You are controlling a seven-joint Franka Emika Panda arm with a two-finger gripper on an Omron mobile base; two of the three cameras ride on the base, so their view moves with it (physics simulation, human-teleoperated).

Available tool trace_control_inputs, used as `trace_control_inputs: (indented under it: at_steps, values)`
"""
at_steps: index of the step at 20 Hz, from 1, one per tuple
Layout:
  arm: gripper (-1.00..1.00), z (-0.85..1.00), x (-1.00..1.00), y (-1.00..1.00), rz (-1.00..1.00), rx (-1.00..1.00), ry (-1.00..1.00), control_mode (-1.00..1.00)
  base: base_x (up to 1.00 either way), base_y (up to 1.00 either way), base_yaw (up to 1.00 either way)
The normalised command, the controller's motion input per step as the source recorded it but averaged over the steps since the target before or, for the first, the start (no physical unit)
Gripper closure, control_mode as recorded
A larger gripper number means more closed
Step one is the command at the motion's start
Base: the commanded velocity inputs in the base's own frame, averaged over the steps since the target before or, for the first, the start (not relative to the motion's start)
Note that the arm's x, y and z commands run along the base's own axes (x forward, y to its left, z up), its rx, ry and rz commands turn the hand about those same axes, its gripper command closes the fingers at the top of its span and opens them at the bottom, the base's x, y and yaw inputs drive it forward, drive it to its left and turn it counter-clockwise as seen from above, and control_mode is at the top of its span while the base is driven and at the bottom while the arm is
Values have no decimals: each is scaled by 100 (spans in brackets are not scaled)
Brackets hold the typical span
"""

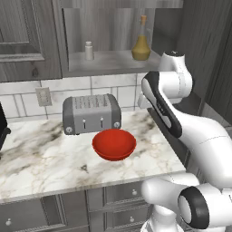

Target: Retrieve the bottle and the shaker from the cabinet and place them next to the mixing bowl on the counter. Then add garlic from the fridge to the mixing bowl.

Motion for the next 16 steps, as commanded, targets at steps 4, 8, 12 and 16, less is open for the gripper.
trace_control_inputs:
  at_steps: [4, 8, 12, 16]
  values:
    - [-100, 0, 0, 0, 0, 0, -3, -100, 0, 0, 0]
    - [-100, 0, 0, 0, 0, 0, -3, -100, 0, 0, 0]
    - [-100, 7, -4, 0, 0, 0, -14, -100, 0, 0, 0]
    - [-100, 60, -3, 3, -1, 0, -26, -100, 0, 0, 0]
